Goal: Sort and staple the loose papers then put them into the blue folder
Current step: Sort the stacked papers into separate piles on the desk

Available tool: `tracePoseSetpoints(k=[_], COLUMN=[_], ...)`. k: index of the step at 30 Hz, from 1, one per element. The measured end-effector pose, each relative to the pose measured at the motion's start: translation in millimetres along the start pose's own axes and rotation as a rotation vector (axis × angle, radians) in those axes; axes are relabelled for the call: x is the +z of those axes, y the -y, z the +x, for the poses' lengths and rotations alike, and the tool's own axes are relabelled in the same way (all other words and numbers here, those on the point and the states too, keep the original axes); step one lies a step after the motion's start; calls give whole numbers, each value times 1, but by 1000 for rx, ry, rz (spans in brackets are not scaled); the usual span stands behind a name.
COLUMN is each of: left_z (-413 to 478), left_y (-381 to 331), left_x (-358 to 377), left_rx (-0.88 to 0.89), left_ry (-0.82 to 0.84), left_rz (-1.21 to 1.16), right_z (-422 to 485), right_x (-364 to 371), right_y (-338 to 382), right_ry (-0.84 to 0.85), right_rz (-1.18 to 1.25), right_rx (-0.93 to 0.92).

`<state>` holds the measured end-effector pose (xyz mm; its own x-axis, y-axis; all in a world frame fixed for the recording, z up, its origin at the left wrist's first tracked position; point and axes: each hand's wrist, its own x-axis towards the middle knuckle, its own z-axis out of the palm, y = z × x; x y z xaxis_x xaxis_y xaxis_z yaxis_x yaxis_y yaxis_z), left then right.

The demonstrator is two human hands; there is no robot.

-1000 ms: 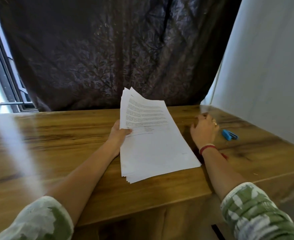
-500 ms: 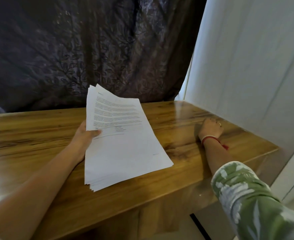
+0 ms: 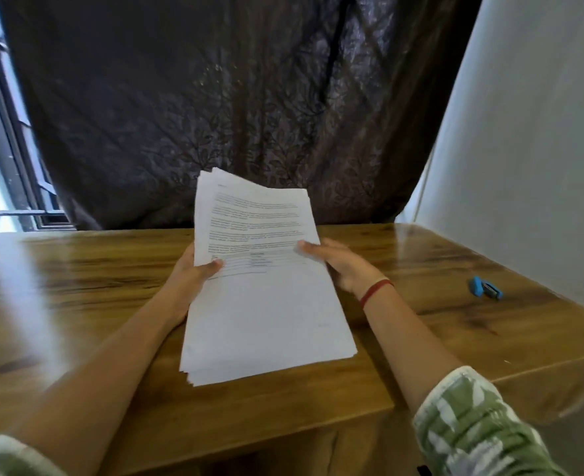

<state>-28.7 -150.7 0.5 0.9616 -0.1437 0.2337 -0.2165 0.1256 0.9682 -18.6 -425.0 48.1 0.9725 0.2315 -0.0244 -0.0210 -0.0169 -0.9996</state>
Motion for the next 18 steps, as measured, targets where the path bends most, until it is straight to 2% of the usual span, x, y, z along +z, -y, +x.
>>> tracePoseSetpoints(k=[5,7,11,15,18], left_z=[-15,-16,-10,-6,-8], left_y=[-5,-4,-5,-7,-8], left_x=[-55,-57,-60,-64,-70], left_rx=[-41,-43,-77,-128,-239], left_ry=[-134,-148,-181,-159,-134], left_rz=[-21,-43,9,116,85], right_z=[18,23,30,37,37], right_x=[62,78,87,86,88], right_y=[5,-3,-28,-36,-38], right_ry=[59,-22,-216,-273,-306], right_rz=[-164,-172,-25,15,32], right_rx=[123,84,37,30,23])
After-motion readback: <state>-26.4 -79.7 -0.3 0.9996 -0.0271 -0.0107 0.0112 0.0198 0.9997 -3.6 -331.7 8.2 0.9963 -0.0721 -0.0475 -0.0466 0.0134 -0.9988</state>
